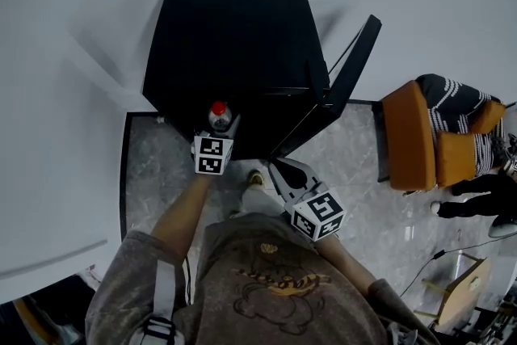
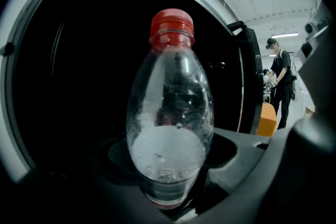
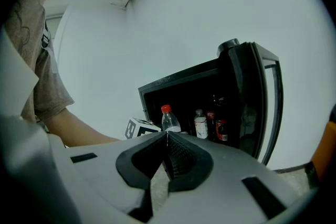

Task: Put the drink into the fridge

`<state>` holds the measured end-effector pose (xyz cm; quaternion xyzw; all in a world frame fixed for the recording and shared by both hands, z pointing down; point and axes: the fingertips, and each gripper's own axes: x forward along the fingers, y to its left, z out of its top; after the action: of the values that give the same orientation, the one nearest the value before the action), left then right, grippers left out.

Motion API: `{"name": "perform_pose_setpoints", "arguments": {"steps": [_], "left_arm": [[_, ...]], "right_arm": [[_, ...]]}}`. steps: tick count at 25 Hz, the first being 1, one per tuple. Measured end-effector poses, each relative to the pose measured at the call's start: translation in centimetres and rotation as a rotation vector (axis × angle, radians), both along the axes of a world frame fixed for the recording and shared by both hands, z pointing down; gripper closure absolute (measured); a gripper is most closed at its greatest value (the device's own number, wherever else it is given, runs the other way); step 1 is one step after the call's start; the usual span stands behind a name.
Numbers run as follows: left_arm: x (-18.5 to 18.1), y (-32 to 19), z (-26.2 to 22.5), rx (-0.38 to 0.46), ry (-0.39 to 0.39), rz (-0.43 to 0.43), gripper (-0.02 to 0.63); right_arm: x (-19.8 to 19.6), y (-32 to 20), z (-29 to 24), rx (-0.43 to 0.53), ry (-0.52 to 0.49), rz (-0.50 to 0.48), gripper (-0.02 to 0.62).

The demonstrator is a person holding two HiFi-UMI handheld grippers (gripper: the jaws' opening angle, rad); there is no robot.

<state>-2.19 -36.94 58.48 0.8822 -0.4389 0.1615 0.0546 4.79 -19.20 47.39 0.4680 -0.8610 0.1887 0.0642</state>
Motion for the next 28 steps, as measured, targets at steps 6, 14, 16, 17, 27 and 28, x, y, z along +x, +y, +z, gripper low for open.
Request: {"name": "perform_pose_setpoints", "arguments": {"steps": [6, 14, 16, 17, 27, 28], "left_arm": [[0.2, -1.6, 1.0, -0.006, -0.001, -0.018, 0.298], [0.2, -4.4, 2.3, -0.005, 0.006, -0.05, 0.298], [0.1, -5.1, 2.6, -0.004, 0.007, -0.063, 0.298], [0.0, -5.4, 2.7, -0.004, 0.01, -0.07, 0.298], [-0.1, -7.7, 4.3, 0.009, 0.02, -0.088, 0.298], [-0.1, -7.9, 4.2, 0.009, 0.015, -0.085, 0.298]], "right_arm": [[0.1, -0.5, 0.2, -0.01, -0.008, 0.003, 0.575], [0.4, -1.4, 1.0, -0.025, 0.001, 0.002, 0.575], [0.5, -1.7, 1.2, -0.028, 0.002, 0.003, 0.575], [0.5, -1.8, 1.2, -0.028, 0.002, 0.002, 0.575], [0.6, -2.3, 1.9, -0.032, 0.003, 0.013, 0.575], [0.5, -2.3, 2.0, -0.035, 0.002, 0.016, 0.575]]}}
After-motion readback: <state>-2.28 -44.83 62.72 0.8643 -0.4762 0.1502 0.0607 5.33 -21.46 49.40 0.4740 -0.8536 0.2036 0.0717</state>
